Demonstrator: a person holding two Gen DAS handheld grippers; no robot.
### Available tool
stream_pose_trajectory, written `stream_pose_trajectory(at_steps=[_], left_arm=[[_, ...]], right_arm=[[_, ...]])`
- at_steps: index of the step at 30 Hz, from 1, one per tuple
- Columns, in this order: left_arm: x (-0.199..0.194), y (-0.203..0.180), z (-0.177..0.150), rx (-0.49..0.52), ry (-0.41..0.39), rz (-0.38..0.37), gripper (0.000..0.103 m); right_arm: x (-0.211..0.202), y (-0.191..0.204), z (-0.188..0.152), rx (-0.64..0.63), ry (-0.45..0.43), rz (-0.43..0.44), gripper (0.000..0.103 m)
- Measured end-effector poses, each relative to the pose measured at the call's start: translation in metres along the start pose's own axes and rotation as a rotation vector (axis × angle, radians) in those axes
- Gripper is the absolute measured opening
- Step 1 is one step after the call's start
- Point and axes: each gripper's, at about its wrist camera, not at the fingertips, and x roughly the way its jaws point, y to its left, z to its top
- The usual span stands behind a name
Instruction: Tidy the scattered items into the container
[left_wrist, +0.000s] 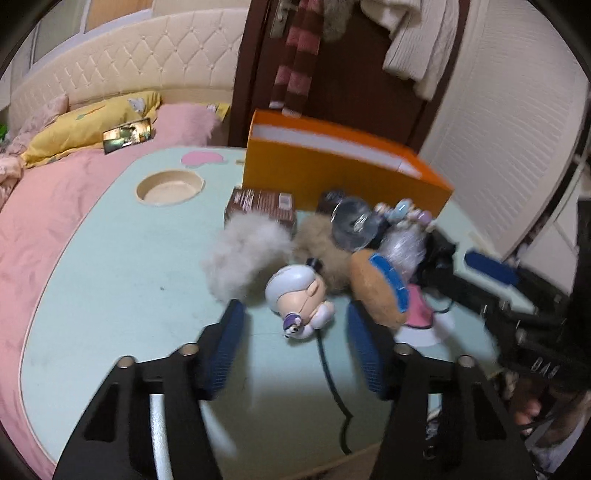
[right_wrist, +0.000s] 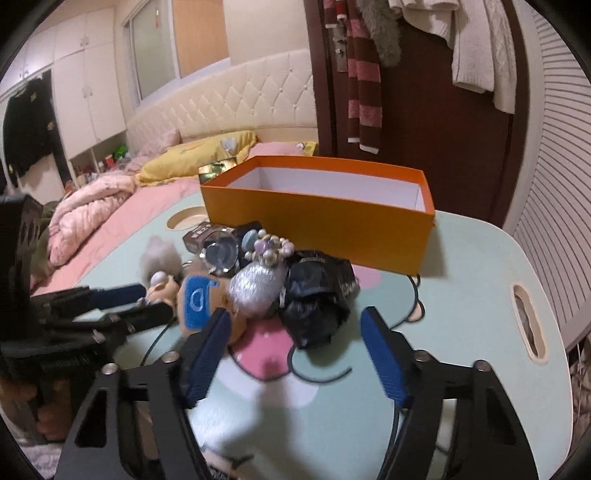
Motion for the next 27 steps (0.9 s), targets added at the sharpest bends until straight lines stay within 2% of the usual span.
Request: stream_pose_trajectory(at_steps=[2,4,5,6,12,16,21,22,23,24,27], left_arm=[[0.004,-0.001,0.003,-0.004,-0.001,-0.003,0.055],[0.007,-0.001,0.004,-0.013,0.0,-0.02,0.048],[0.009,-0.002,0.003,-0.011,0.003,-0.022,0.041],[0.01,-0.002,0.003,-0.005,0.005,-0.018,0.041],[-0.005,-0.003,-0.003,0.026,0.002,-0.063,0.041],[-0.027,-0.003,-0.001,0.037,-0.03,-0.081,0.041],[-0.053,0.001,0.014,0.037,-0.085,-0.096,0.04],[-0.057,0.002,0.019,0.037,-0.098,-0.098,0.038],[-0.06,0.005,0.024,0.033,-0.107,-0.102,0.029],[-0.063,0.009,0.03,0.025,-0.111,-0.11,0.025],[-0.066,0.018,0.052,0.016,-0.135,-0.103,0.022]], right_arm=[[0.012,0.001,0.007,-0.026,0.026,-0.037,0.068],[0.022,-0.002,0.012,-0.038,0.053,-0.045,0.061],[0.027,-0.004,0.013,-0.035,0.071,-0.029,0.042],[0.031,-0.006,0.013,-0.027,0.095,-0.015,0.028],[0.018,-0.016,0.008,0.014,0.089,0.024,0.024],[-0.008,-0.022,0.002,0.03,0.049,0.042,0.021],[-0.039,-0.028,0.012,0.032,-0.026,0.045,0.021],[-0.045,-0.03,0.016,0.032,-0.042,0.045,0.021],[-0.049,-0.031,0.021,0.032,-0.056,0.046,0.021],[-0.052,-0.031,0.026,0.03,-0.07,0.05,0.021],[-0.056,-0.033,0.045,0.019,-0.105,0.069,0.021]])
